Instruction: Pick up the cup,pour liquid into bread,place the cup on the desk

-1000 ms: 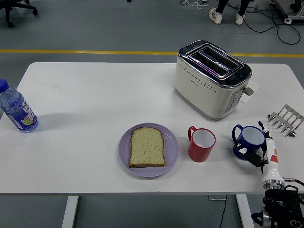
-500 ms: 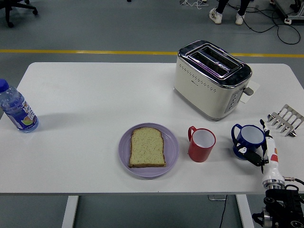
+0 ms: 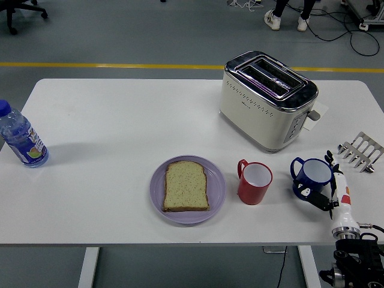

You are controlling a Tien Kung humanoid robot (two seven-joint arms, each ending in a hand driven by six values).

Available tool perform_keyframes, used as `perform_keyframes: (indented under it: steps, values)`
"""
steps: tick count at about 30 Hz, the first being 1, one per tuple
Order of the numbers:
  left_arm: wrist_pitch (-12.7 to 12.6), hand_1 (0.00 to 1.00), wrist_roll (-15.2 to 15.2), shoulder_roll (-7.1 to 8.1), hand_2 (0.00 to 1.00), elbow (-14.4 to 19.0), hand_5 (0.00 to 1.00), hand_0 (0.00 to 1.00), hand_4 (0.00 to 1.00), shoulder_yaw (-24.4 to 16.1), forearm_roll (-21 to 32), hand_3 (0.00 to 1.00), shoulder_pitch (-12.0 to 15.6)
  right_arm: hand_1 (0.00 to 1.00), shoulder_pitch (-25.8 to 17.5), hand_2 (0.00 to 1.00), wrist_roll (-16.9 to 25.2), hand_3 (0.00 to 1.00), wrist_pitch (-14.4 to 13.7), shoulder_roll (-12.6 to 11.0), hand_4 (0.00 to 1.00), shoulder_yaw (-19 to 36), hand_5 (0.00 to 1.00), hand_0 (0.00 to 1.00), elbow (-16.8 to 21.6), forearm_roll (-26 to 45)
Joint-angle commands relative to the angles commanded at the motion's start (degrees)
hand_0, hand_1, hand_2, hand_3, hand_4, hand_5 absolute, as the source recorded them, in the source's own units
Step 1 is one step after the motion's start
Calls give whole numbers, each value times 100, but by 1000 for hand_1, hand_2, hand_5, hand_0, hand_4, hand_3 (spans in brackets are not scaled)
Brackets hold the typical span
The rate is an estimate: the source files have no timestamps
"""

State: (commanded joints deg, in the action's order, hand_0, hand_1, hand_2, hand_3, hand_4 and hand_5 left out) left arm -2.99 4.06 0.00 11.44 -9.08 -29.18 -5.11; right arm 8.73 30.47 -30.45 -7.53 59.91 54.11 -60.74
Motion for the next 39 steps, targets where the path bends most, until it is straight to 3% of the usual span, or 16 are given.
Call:
perform_keyframes:
  steps: [9, 17, 22, 23, 28, 29, 34, 35, 39]
  values:
    - [3, 646, -1, 0, 656, 1, 839, 635, 324, 29, -7, 551, 21, 863, -211, 998, -131, 998, -16, -116, 939, 354, 2, 980, 736, -363]
    - [2, 647, 0, 0, 656, -1, 840, 637, 323, 53, -4, 550, 54, 850, -355, 968, -198, 998, -222, -202, 938, 701, 30, 961, 1672, -390]
    - [3, 647, 0, 0, 656, 1, 840, 637, 323, 67, -13, 550, 55, 850, -390, 968, -528, 998, 148, -217, 938, 1102, 30, 961, 2125, 4]
    - [3, 647, 0, 0, 656, 0, 839, 635, 323, 55, -13, 550, 53, 750, -402, 832, -516, 845, 264, -211, 782, 1210, 105, 824, 2231, 204]
    - [7, 647, 0, 0, 656, 1, 839, 635, 323, 7, -30, 550, 29, 750, -426, 832, -320, 845, 698, -160, 782, 1549, 105, 824, 2552, 1217]
    - [7, 647, -1, 0, 656, 2, 839, 636, 323, -4, -35, 553, 24, 677, -430, 714, -289, 686, 792, -154, 721, 1597, 160, 751, 2593, 1440]
    - [7, 647, 0, 0, 656, 1, 839, 636, 323, -34, -38, 553, 9, 677, -429, 714, -289, 686, 1345, -116, 721, 1859, 160, 751, 2653, 2610]
    - [8, 647, 0, 0, 656, 1, 839, 635, 323, -40, -41, 553, 3, 652, -429, 675, -400, 633, 1504, -97, 678, 1971, 217, 720, 2598, 2833]
    - [9, 647, 1, 0, 656, 2, 839, 635, 323, -53, -42, 553, -8, 652, -458, 675, -784, 633, 2123, -60, 678, 2325, 217, 720, 2461, 3802]
